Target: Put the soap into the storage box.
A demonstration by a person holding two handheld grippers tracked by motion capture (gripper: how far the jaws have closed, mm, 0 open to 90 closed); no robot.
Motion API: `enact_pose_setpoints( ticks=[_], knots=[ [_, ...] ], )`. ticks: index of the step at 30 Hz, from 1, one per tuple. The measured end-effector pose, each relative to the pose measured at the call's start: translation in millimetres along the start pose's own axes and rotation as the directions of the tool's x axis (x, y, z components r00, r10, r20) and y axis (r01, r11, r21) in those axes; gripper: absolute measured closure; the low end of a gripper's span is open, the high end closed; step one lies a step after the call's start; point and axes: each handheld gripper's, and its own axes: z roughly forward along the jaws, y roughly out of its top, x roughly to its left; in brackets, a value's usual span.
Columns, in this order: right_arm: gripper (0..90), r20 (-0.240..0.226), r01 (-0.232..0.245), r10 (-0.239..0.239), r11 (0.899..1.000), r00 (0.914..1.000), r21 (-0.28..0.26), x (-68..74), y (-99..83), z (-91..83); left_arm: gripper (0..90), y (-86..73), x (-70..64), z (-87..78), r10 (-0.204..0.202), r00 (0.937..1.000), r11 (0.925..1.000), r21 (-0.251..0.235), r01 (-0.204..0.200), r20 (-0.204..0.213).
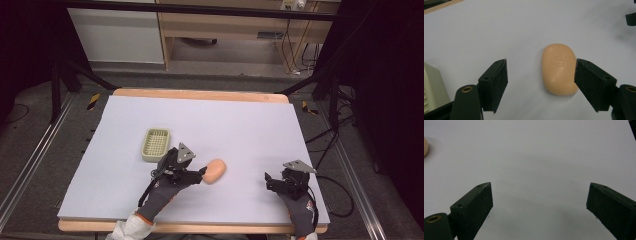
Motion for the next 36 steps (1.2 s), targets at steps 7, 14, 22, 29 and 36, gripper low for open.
enact_pose_setpoints(
  ticks=[7, 14, 22, 29, 36],
  knots=[
    [7.1, 0.000, 0.000, 0.000, 1.000, 1.0000, 0.001, -0.1, 0.0, 0.1, 25.4, 3.4, -3.2, 8.3, 0.003, 1.0000, 0.9999, 0.012, -0.004, 0.004],
    [7.2, 0.004, -0.008, 0.008, 1.000, 1.0000, 0.001, -0.6, 0.1, 0.0, 25.2, 9.8, -6.4, 19.6, 0.013, 0.9999, 0.9995, 0.028, -0.013, 0.008],
    [7.2, 0.001, -0.006, 0.006, 1.000, 1.0000, 0.002, -0.4, 0.1, 0.3, 24.1, 13.9, -12.8, 30.0, 0.026, 0.9996, 0.9986, 0.047, -0.026, 0.007],
    [7.2, 0.003, -0.010, 0.010, 1.000, 0.9999, 0.006, -0.3, 0.0, 0.9, 23.3, 15.1, -18.4, 40.4, 0.046, 0.9988, 0.9956, 0.080, -0.047, 0.020],
    [7.2, 0.001, -0.012, 0.012, 1.000, 0.9999, 0.008, -0.1, 0.1, 1.1, 22.6, 18.2, -21.8, 47.8, 0.055, 0.9983, 0.9928, 0.105, -0.057, 0.020]
  ],
)
